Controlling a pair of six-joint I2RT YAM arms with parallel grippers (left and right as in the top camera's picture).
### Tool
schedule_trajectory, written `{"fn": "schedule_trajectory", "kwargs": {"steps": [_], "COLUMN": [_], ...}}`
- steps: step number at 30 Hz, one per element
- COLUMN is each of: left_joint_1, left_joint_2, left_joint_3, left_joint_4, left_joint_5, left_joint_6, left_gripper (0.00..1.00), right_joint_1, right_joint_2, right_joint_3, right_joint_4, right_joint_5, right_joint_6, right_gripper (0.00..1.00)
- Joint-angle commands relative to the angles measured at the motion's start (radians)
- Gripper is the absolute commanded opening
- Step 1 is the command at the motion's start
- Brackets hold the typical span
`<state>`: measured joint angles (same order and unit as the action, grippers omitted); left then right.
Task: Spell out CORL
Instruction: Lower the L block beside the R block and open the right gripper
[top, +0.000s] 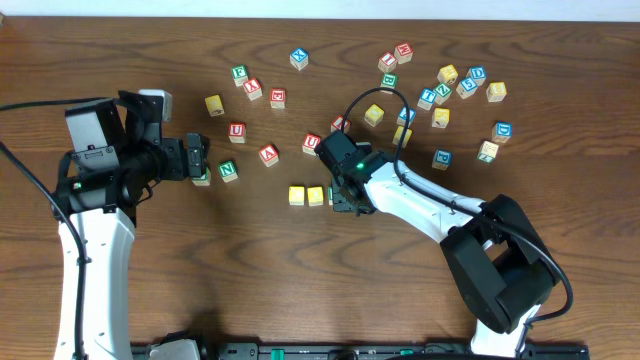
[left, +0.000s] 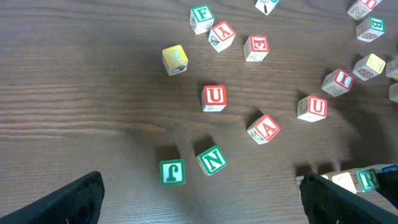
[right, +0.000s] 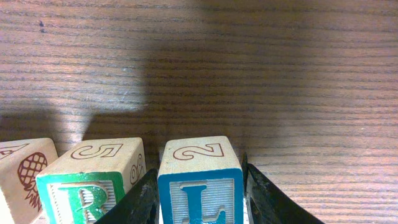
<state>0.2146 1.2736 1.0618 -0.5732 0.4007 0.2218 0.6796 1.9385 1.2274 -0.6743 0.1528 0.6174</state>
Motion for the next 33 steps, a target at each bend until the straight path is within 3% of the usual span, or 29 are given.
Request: {"fn": "schedule_trajectory", "kwargs": {"steps": [1, 18, 27, 30, 33], "left_joint_1": [0.003, 0.003, 0.003, 0.003, 0.003], "left_joint_2": [0.002, 0.002, 0.002, 0.002, 0.002], "left_joint_3": [0.000, 0.000, 0.000, 0.000, 0.000], "left_joint_4": [-0.002, -0.002, -0.002, -0.002, -0.002], "left_joint_5": [-0.002, -0.002, -0.002, -0.002, -0.002], "left_joint_6": [0.010, 0.010, 0.010, 0.010, 0.010], "left_gripper": [0.99, 0.99, 0.99, 0.99, 0.99], "right_joint_1": [0.008, 0.008, 0.007, 0.003, -0.005], "right_joint_2": [-0.002, -0.116, -0.155, -0.155, -0.153], "right_joint_3": [-0.003, -0.002, -0.003, -0.003, -0.003], "right_joint_4": [0.002, -0.011, -0.059, -0.095, -0.128], "right_joint_5": [0.014, 0.034, 0.183, 0.265, 0.282], "right_joint_6": [0.006, -0.005, 0.026, 0.056, 0.093], "right_gripper": [0.38, 0.39, 0.39, 0.32, 0.11]}}
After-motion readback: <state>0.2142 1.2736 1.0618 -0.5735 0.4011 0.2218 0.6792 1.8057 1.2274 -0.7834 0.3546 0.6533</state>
